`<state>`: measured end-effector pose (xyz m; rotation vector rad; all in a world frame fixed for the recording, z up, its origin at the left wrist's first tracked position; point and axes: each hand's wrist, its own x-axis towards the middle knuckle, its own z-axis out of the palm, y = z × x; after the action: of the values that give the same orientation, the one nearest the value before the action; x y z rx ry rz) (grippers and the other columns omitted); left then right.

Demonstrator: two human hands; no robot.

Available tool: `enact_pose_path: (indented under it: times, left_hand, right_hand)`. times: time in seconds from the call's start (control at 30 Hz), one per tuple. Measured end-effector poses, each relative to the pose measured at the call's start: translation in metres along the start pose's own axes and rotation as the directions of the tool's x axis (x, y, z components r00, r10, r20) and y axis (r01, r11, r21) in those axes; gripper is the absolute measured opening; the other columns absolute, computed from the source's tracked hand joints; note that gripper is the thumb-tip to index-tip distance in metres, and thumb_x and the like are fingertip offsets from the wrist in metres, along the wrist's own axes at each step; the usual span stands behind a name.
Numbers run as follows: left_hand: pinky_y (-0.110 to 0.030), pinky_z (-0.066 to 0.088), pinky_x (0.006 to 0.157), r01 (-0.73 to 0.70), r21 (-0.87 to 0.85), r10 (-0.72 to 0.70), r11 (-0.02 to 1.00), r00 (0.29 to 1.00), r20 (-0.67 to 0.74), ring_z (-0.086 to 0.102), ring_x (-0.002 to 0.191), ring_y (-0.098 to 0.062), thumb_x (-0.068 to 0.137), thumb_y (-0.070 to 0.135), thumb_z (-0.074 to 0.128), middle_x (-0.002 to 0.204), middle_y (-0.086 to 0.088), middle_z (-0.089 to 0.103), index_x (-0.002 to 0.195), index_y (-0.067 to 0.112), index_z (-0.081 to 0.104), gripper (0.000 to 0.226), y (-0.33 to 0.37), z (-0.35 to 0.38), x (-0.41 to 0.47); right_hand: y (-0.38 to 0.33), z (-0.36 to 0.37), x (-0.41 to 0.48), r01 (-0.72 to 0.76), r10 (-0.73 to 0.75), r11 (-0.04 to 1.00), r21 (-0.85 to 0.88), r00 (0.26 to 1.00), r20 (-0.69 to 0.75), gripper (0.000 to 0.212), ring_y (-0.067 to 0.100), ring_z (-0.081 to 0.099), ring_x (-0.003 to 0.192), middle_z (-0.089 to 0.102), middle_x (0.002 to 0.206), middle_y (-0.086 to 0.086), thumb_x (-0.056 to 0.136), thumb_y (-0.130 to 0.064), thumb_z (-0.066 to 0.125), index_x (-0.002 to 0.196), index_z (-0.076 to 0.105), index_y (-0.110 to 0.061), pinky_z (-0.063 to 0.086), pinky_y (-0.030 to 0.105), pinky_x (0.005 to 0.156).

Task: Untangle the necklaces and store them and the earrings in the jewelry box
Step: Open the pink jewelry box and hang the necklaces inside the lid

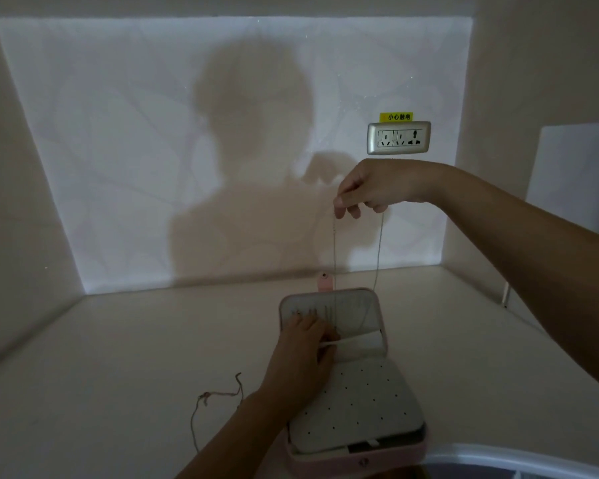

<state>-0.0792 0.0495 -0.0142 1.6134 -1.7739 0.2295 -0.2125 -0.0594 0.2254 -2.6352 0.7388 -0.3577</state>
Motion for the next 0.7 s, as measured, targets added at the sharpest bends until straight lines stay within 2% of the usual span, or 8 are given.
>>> enact_pose_path:
  times: [0.13,0.27,0.33,0.47,0.53,0.57,0.7]
  left_hand:
    - [-0.004,0.026,0.078,0.004,0.009,-0.004,1.000,1.000,0.004,0.034,0.086,-0.006,0.089,0.024,0.054,0.093,0.006,0.049,0.094,0.019,0.057,0.008,0.000,-0.001,-0.001]
    - [-0.008,0.029,0.075,0.002,0.015,-0.002,1.000,1.000,0.006,0.036,0.086,-0.008,0.088,0.026,0.056,0.090,0.011,0.043,0.093,0.020,0.056,0.008,0.002,-0.002,-0.001]
    - [-0.009,0.030,0.075,0.006,0.020,-0.006,1.000,1.000,0.009,0.036,0.086,-0.008,0.088,0.026,0.056,0.089,0.011,0.042,0.092,0.020,0.055,0.007,0.002,-0.002,-0.001]
    - [-0.008,0.028,0.071,0.015,0.021,-0.015,1.000,1.000,0.014,0.036,0.083,-0.008,0.087,0.025,0.057,0.086,0.012,0.041,0.086,0.023,0.051,0.006,0.002,-0.002,0.000]
    - [-0.008,0.028,0.071,0.019,0.021,-0.019,1.000,1.000,0.021,0.035,0.083,-0.007,0.086,0.026,0.057,0.085,0.012,0.040,0.084,0.027,0.047,0.010,0.001,-0.001,0.000]
    - [-0.008,0.028,0.071,0.020,0.022,-0.020,1.000,1.000,0.024,0.034,0.083,-0.006,0.087,0.026,0.057,0.086,0.013,0.040,0.084,0.028,0.046,0.011,0.001,-0.001,0.000]
    - [-0.007,0.028,0.071,0.028,0.024,-0.029,0.999,0.999,0.028,0.033,0.084,-0.004,0.089,0.028,0.055,0.087,0.014,0.038,0.086,0.029,0.046,0.010,0.001,-0.001,0.000]
  right_hand:
    - [0.004,0.003,0.002,-0.016,0.015,0.992,-0.122,1.000,-0.009,0.026,0.012,0.042,0.062,0.054,0.077,-0.002,0.099,-0.018,0.045,0.094,0.070,-0.014,0.037,0.016,0.051]
    - [0.005,0.007,0.002,0.012,-0.004,0.989,-0.150,0.999,0.055,0.020,-0.001,0.054,0.085,0.064,0.100,-0.009,0.095,-0.022,0.054,0.102,0.073,-0.020,0.043,0.017,0.063]
    - [0.005,0.011,0.002,0.027,-0.013,0.989,-0.146,0.995,0.098,0.016,-0.005,0.056,0.081,0.067,0.096,-0.017,0.091,-0.024,0.061,0.102,0.073,-0.023,0.043,0.015,0.062]
    - [0.011,0.024,0.004,0.054,-0.039,0.988,-0.143,0.994,0.106,0.012,-0.008,0.052,0.053,0.064,0.063,-0.028,0.084,-0.021,0.070,0.094,0.074,-0.025,0.040,0.009,0.053]
    - [0.016,0.031,0.005,0.055,-0.041,0.987,-0.152,0.995,0.090,0.012,-0.004,0.048,0.046,0.063,0.059,-0.026,0.084,-0.020,0.069,0.094,0.075,-0.023,0.039,0.007,0.050]
    - [0.019,0.034,0.005,0.050,-0.036,0.985,-0.164,0.996,0.086,0.013,-0.003,0.049,0.047,0.064,0.064,-0.024,0.086,-0.018,0.067,0.097,0.074,-0.021,0.039,0.006,0.049]
    - [0.030,0.045,0.005,0.016,-0.003,0.983,-0.182,0.998,0.070,0.018,0.003,0.061,0.064,0.070,0.096,0.001,0.093,-0.017,0.057,0.104,0.072,-0.020,0.040,0.004,0.051]
